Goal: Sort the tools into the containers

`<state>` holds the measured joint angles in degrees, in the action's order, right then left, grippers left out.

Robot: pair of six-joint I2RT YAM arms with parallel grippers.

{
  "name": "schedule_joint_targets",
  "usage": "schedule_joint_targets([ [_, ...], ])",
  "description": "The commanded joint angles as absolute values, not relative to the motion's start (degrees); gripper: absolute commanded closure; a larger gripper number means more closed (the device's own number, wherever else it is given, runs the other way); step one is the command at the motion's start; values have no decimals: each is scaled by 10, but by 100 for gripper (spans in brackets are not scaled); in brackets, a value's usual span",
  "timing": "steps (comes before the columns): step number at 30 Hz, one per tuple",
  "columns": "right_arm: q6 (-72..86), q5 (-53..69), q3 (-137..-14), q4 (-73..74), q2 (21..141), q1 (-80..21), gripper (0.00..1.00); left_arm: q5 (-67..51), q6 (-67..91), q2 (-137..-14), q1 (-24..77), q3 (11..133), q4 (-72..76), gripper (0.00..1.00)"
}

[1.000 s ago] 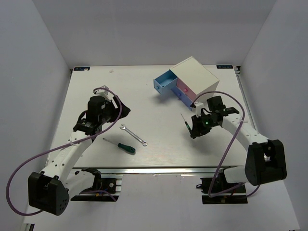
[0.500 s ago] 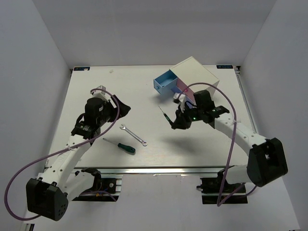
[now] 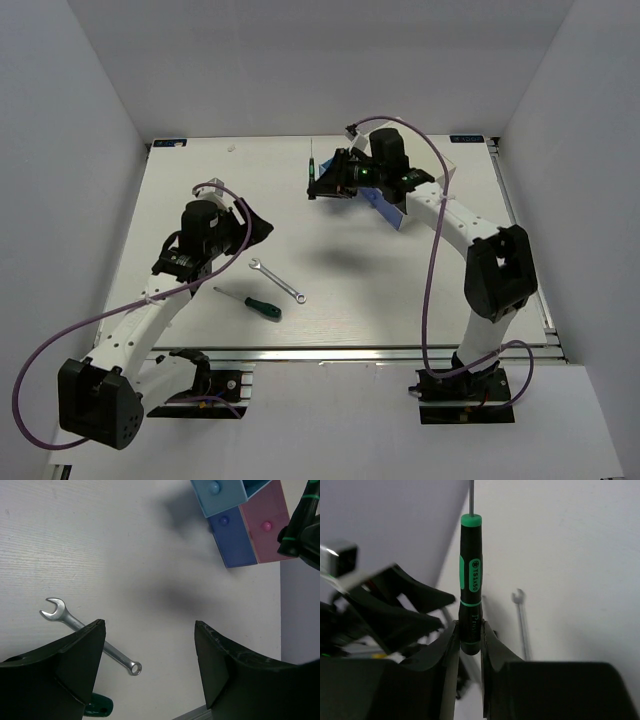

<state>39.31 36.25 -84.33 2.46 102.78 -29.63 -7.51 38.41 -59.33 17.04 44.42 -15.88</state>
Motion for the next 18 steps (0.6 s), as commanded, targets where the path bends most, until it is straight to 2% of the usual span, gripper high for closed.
schedule_joint_targets([
  [1,630,388,-882,-75,1051,-290,100,-84,384,-586,170,469,-160,19],
  [2,706,390,-878,-117,1055,-290,100,-84,385,-587,169,470,-159,19],
  [5,795,374,-868,-161,1061,-289,100,-85,388,-592,169,473,-156,19],
  [9,884,337,-888,-141,1072,-287,100,-94,391,-606,169,476,-143,19],
  [18,890,261,-904,-4,1096,-255,100,-108,388,-639,170,495,-130,19],
])
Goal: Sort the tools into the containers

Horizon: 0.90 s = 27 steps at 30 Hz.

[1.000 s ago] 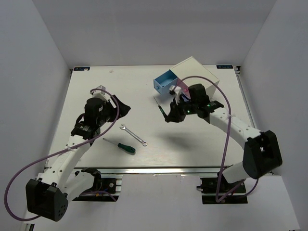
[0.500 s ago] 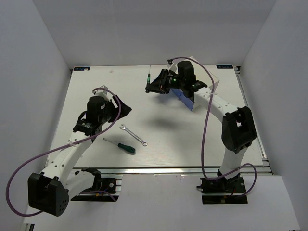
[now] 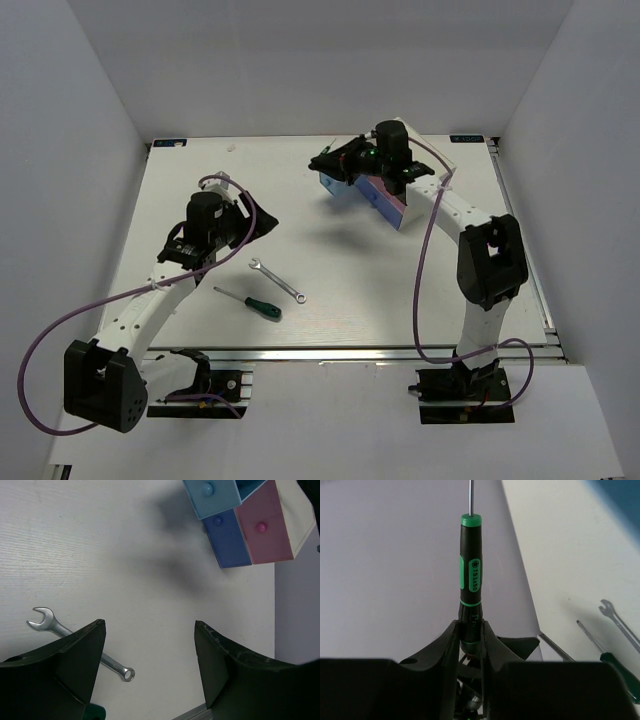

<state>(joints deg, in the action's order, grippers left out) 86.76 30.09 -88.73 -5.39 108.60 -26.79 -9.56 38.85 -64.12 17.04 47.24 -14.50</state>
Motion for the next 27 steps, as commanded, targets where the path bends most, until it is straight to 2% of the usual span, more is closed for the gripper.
schedule_joint_targets([
  [1,892,258,-902,-1,1097,-249,100,-108,389,-639,170,494,-127,19],
  [15,949,220,-922,60,1129,-224,100,-106,402,-631,169,490,-122,19],
  [27,954,189,-916,53,1142,-204,99,-106,403,-637,170,491,-118,18],
])
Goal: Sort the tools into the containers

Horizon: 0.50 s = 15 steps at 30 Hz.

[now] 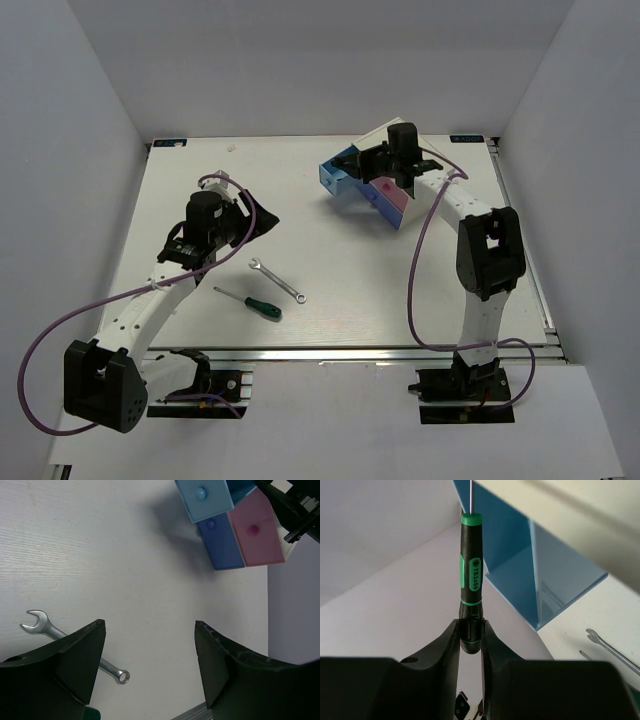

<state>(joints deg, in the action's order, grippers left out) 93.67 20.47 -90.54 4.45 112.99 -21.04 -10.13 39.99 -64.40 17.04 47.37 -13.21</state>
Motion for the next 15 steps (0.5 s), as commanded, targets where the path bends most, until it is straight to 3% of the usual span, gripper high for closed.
schedule_joint_targets([
  [1,955,189,-912,53,1143,-203,96,-107,402,-638,170,493,-118,19],
  [6,948,186,-902,47,1141,-199,76,-109,402,-646,170,497,-113,18],
  [13,942,185,-896,41,1142,-198,62,-109,401,-647,169,498,-113,18],
  [15,940,187,-892,40,1143,-197,52,-109,402,-646,170,497,-113,18],
])
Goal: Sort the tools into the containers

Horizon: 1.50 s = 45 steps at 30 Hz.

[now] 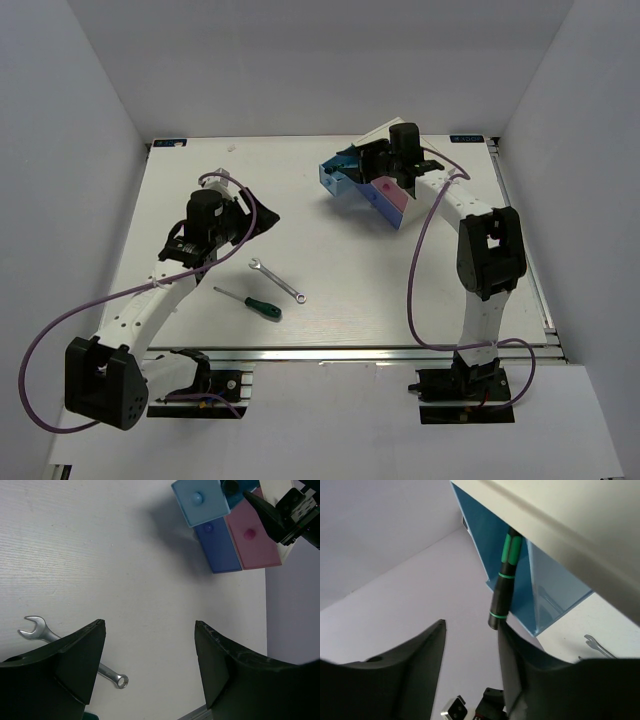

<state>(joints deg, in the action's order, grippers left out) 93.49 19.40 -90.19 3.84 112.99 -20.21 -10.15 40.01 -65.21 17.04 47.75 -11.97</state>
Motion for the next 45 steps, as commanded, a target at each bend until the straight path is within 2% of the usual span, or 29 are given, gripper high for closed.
schedule_joint_targets([
  [1,939,187,-890,36,1142,-196,47,-108,402,-646,169,497,-113,19],
  [3,938,190,-887,33,1142,-196,40,-109,403,-645,169,495,-113,18],
  [5,933,195,-883,20,1140,-195,38,-108,403,-643,170,494,-113,18],
  [11,898,254,-879,-79,1125,-188,43,-111,403,-648,170,494,-102,19],
  [12,890,267,-879,-95,1123,-186,46,-113,403,-651,170,495,-98,21],
  [13,883,280,-875,-113,1122,-186,54,-116,402,-656,169,500,-91,23],
  [15,853,323,-870,-175,1112,-185,70,-130,397,-677,169,509,-84,34],
  [17,825,368,-863,-213,1105,-183,90,-147,395,-693,170,525,-72,43],
  [18,777,382,-864,-240,1103,-181,97,-152,393,-712,170,530,-68,54],
  [20,695,429,-892,-236,1100,-181,100,-167,390,-730,175,543,-54,65],
  [21,591,447,-909,-209,1100,-180,100,-170,388,-749,178,549,-49,73],
  [23,478,530,-956,-186,1101,-180,100,-178,380,-769,187,570,-45,77],
  [24,353,551,-970,-133,1100,-180,100,-182,376,-779,192,578,-43,78],
  [26,193,518,-1024,-16,1090,-182,100,-185,370,-808,205,596,-38,77],
  [27,106,490,-1032,40,1082,-185,95,-188,365,-819,209,611,-33,77],
  [28,-40,381,-1023,87,1050,-186,64,-190,364,-843,216,620,-24,74],
  [30,-118,294,-894,15,1003,-182,32,-195,366,-870,222,646,-12,72],
  [31,-101,187,-842,-96,964,-175,11,-195,368,-885,228,656,-4,72],
  [32,-76,166,-801,-131,955,-145,11,-195,372,-917,230,667,-4,72],
  [33,-61,199,-807,-125,960,-117,19,-192,378,-934,232,694,-7,72],
  [34,-15,265,-848,-87,999,-93,75,-180,380,-953,236,711,-16,73],
  [35,-7,292,-899,30,1028,-51,100,-171,381,-991,237,731,-30,74],
  [36,-11,319,-1010,93,1057,-36,100,-162,380,-1011,240,754,-48,74],
  [37,-26,338,-1062,153,1110,-26,100,-152,378,-1031,243,798,-78,74],
  [38,-62,332,-1100,233,1127,-17,96,-149,376,-1048,246,817,-88,72],
  [39,-86,329,-1116,248,1133,-16,85,-144,374,-1078,248,835,-100,71],
  [40,-109,314,-1108,251,1122,-16,67,-141,374,-1091,251,861,-114,70],
  [43,-171,329,-1078,254,1100,-16,40,-141,374,-1120,253,879,-119,63],
  [45,-208,356,-1080,287,1101,-15,33,-146,374,-1125,253,877,-112,61],
])
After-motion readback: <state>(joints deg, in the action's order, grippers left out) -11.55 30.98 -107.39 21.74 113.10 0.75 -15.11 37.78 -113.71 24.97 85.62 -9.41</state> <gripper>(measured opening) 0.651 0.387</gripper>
